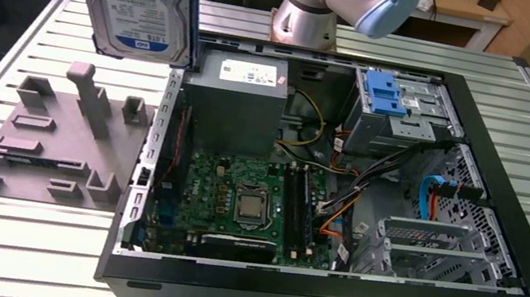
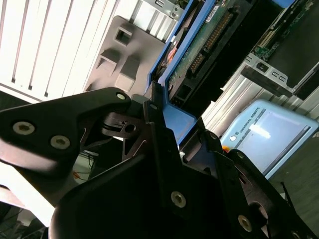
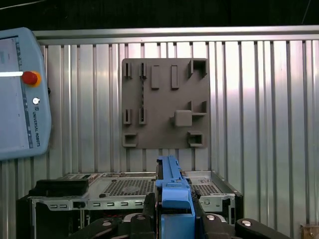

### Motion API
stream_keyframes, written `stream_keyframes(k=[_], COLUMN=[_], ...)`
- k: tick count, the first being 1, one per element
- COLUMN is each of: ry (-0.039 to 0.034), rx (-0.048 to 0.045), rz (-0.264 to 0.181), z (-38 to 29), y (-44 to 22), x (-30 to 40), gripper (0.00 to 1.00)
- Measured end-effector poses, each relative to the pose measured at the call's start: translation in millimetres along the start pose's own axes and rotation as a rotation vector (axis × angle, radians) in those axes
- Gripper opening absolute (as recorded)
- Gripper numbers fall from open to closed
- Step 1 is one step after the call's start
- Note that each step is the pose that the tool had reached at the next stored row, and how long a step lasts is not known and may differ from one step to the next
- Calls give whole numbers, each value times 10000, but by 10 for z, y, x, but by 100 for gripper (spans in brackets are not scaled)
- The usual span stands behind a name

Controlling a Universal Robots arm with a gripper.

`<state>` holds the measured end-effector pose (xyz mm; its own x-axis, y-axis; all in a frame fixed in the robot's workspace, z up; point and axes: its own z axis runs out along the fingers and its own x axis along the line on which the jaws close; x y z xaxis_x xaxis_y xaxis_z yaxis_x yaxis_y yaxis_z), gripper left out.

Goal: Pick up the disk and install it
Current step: 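Pick up the disk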

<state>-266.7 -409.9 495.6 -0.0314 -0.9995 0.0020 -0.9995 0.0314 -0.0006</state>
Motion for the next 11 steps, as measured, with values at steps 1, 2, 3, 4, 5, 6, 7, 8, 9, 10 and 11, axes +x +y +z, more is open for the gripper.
stream_keyframes(k=[1, 2, 3, 4, 5, 6, 7, 8, 9, 10, 11], ry=[0, 2, 1, 0, 1, 1, 0, 0, 1, 1, 0], rx=[0, -1, -1, 0, -1, 0, 0, 1, -1, -1, 0], rz=[0, 1, 0, 0, 0, 1, 0, 0, 0, 0, 0], z=[0, -1, 0, 0, 0, 0, 0, 0, -1, 0, 0], y=[-18, -34, -49, -63, -76, -87, -97, -108, -117, -125, -134], x=[-1, -1, -1, -2, -2, -3, -3, -3, -4, -4, -4], gripper=[36, 36, 36, 36, 36, 36, 36, 36, 36, 36, 36])
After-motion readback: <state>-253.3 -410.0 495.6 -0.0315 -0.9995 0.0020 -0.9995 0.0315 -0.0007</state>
